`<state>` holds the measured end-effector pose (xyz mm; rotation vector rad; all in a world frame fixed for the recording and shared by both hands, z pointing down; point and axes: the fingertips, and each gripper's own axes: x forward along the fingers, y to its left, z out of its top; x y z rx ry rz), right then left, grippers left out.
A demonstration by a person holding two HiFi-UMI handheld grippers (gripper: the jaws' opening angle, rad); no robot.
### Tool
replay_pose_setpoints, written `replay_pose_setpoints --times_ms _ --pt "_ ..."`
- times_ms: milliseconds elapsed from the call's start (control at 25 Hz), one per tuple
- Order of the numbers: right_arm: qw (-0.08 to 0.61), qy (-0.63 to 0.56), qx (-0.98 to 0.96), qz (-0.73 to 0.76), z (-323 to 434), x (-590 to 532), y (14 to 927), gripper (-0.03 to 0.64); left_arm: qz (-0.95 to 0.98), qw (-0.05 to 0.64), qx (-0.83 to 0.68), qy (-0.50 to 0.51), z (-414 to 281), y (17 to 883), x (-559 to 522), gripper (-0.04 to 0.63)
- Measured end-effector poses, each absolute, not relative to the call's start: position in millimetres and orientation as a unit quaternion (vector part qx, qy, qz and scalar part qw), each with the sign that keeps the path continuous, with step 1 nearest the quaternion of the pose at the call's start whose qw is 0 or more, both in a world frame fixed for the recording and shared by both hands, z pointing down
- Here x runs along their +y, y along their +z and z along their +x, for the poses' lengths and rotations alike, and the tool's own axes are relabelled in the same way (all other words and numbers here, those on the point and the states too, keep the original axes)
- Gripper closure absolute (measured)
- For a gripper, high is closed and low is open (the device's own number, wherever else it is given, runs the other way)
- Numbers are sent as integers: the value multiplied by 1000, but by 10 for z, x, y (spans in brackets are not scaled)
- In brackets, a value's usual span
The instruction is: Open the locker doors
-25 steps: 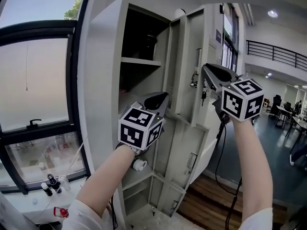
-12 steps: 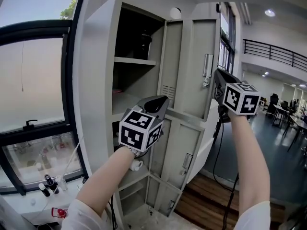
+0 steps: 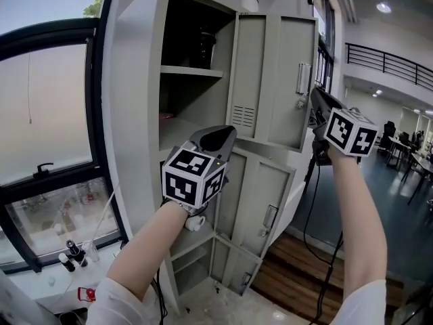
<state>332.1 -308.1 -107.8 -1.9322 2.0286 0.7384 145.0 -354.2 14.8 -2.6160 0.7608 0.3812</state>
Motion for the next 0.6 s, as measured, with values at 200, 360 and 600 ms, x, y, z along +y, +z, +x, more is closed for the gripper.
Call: replay_pose_setpoints --times_ms 200,360,600 --pt "85 289 709 -638 2982 -3000 -900 589 -937 194 253 139 1494 244 -3475 577" --pt "56 311 719 -619 2703 -2966 -705 589 -940 194 236 150 1489 244 -3404 577" --pt "17 342 715 -609 2433 -2900 -361 589 -939 189 225 180 1462 367 -3379 577"
